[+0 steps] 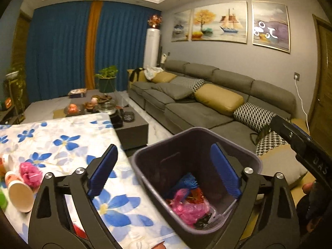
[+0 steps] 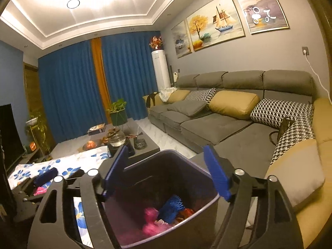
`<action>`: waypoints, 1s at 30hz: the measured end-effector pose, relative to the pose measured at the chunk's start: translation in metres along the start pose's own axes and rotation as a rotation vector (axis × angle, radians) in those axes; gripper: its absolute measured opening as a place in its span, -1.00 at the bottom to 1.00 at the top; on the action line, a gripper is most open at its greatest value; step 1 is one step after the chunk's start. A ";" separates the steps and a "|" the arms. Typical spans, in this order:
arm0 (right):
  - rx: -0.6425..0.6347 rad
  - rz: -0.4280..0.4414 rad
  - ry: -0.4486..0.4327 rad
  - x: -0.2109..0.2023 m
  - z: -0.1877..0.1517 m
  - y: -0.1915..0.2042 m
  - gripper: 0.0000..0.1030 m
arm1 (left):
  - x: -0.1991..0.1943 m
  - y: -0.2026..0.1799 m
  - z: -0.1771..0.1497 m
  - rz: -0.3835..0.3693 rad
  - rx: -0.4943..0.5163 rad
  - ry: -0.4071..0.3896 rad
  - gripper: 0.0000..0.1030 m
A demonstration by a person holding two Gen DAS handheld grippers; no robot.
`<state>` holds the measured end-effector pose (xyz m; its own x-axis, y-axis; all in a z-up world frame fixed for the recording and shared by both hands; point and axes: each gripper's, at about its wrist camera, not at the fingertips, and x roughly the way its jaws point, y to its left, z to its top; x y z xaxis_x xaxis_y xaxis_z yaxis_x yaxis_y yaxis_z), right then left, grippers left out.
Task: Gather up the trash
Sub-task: 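Move both open tools back over the bed toward the red cups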
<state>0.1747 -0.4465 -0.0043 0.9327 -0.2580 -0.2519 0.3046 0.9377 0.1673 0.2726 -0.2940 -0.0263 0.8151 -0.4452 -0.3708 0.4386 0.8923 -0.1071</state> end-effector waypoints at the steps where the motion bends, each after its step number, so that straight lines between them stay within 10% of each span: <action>1: -0.012 -0.005 -0.005 -0.004 -0.001 0.002 0.54 | -0.006 0.002 0.000 0.020 -0.003 -0.007 0.81; 30: -0.267 0.251 0.142 -0.072 -0.099 0.175 0.63 | -0.232 0.168 -0.061 0.515 -0.092 -0.107 0.88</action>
<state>0.1416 -0.2408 -0.0512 0.9300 0.0048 -0.3675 -0.0086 0.9999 -0.0088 0.1345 -0.0366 -0.0145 0.9522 0.0509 -0.3012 -0.0590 0.9981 -0.0180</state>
